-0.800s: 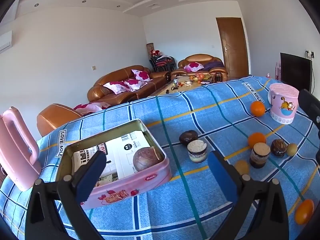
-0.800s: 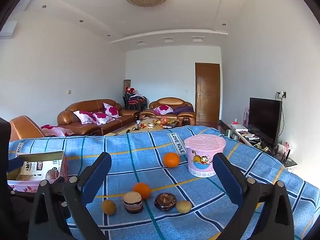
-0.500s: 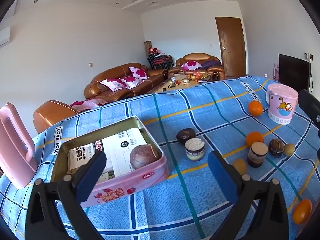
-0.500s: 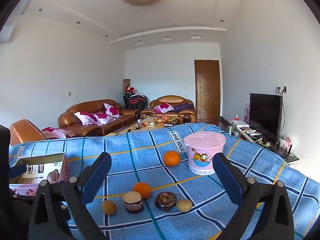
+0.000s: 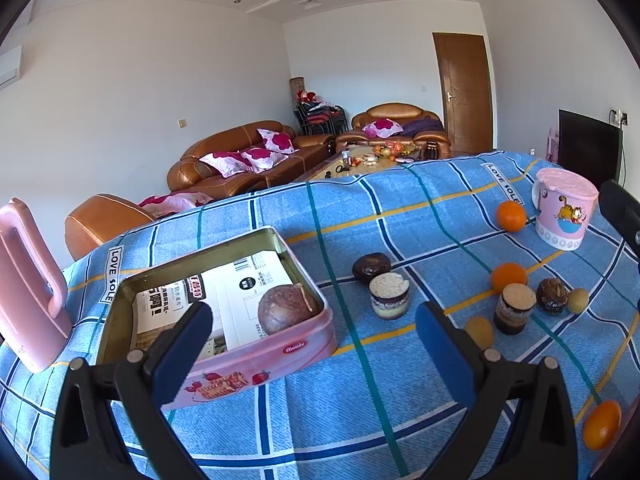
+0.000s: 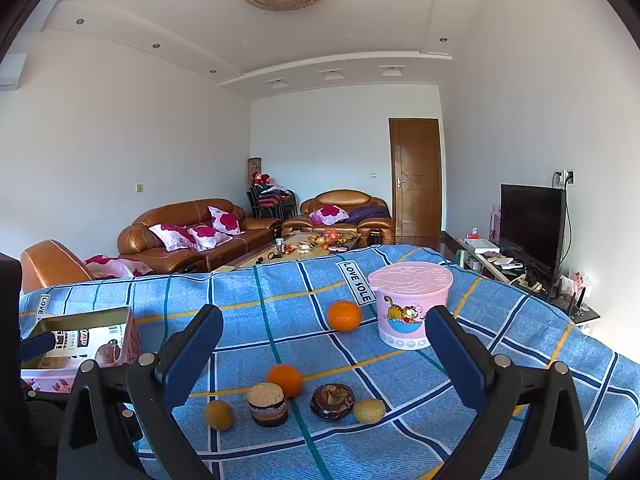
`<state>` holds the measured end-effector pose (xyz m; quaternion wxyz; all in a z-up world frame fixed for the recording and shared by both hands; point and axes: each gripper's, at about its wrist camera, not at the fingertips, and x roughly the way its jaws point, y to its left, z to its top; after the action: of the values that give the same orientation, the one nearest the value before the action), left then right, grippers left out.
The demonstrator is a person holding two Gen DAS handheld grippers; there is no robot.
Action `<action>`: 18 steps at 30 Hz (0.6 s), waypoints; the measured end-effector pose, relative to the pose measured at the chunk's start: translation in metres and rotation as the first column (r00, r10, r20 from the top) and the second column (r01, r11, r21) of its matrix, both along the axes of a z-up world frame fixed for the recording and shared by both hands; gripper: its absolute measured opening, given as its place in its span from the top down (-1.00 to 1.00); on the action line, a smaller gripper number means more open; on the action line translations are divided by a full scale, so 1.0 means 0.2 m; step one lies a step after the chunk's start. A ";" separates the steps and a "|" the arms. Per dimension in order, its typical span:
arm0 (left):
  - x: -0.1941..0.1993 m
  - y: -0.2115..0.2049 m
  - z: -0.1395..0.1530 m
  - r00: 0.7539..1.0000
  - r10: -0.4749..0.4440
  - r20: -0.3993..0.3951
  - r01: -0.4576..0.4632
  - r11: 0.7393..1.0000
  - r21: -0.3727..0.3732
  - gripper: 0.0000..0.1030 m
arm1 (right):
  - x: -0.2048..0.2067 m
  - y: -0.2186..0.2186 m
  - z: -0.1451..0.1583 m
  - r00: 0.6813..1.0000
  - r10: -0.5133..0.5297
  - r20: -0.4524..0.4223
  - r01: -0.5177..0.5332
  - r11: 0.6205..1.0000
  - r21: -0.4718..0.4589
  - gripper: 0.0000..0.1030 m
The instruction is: Organize fruits
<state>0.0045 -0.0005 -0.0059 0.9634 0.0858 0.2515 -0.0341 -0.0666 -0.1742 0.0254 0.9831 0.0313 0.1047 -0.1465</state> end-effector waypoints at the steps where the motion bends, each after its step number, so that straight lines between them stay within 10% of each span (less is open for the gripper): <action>1: 0.00 0.00 0.00 1.000 -0.001 -0.002 0.001 1.000 -0.002 -1.00 | 0.00 0.00 0.00 1.000 0.000 0.001 0.000 1.000 0.000 -0.98; 18: -0.01 -0.01 0.01 1.000 -0.007 -0.002 0.007 1.000 -0.011 -1.00 | 0.01 -0.01 -0.01 1.000 -0.003 -0.015 0.003 1.000 0.004 -0.98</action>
<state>0.0025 -0.0016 -0.0048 0.9635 0.0816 0.2519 -0.0390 -0.0651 -0.1761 0.0243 0.9821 0.0324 0.1122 -0.1481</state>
